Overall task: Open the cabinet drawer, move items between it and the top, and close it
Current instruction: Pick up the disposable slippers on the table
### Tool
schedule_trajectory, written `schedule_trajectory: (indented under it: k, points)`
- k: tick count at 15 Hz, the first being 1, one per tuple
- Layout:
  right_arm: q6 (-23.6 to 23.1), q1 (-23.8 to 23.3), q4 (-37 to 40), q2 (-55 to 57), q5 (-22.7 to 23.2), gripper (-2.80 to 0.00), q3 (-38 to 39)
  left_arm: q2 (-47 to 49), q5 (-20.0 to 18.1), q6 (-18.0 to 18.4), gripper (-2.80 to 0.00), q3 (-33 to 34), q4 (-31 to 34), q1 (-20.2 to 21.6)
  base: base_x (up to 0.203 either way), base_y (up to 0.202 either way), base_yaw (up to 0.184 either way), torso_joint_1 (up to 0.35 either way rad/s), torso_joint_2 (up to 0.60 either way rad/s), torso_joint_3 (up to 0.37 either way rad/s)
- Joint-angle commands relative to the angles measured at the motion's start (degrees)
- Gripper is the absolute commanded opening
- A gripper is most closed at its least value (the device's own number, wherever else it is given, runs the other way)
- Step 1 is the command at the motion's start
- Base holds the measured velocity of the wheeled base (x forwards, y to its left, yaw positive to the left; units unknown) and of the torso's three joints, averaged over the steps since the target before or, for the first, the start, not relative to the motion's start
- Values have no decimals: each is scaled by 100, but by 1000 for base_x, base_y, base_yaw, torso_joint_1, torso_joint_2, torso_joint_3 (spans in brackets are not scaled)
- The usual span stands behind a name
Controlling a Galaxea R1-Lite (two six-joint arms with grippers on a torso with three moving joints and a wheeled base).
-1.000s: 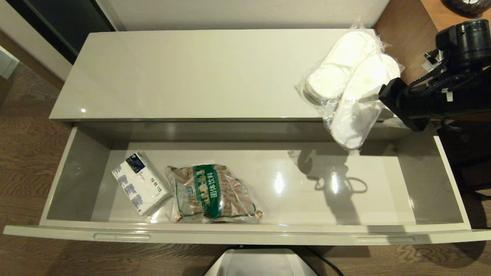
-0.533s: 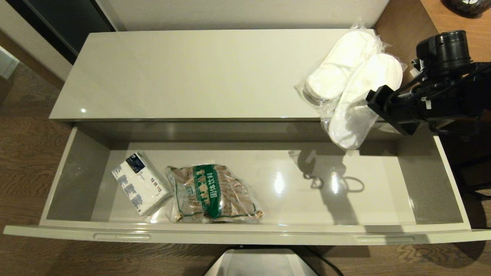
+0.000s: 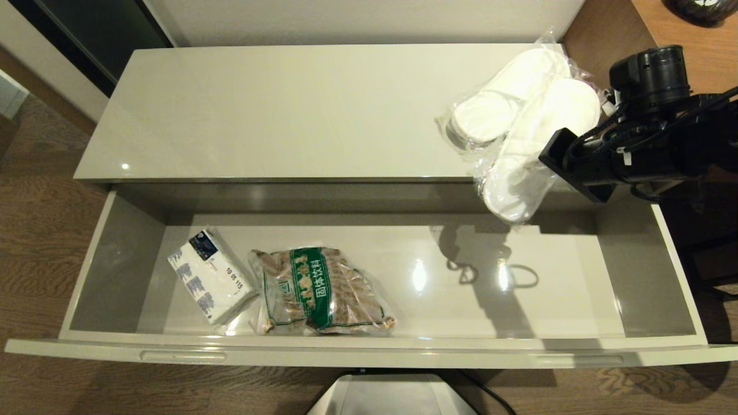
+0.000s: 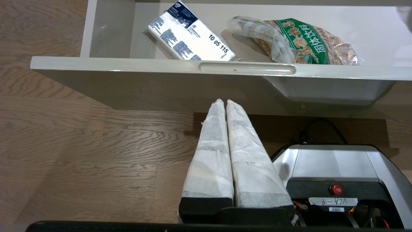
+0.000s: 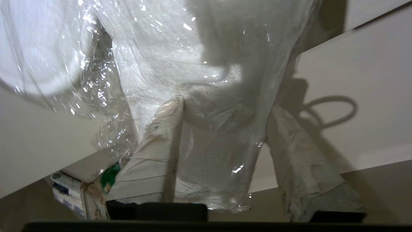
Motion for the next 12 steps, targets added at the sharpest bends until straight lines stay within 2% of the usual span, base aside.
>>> schedule_trajectory:
  k: [1, 10, 12]
  points:
    - [29, 38, 13, -69, 0, -280, -13, -2, 1, -1, -280, 0, 0, 2, 0, 0, 0, 0, 0, 0]
    - [56, 135, 372, -549, 71, -280, -222, -2, 1, -1, -280, 0, 0, 2, 0, 0, 0, 0, 0, 0]
    - [58, 135, 703, -777, 120, -280, -505, -2, 1, -1, -280, 0, 0, 2, 0, 0, 0, 0, 0, 0]
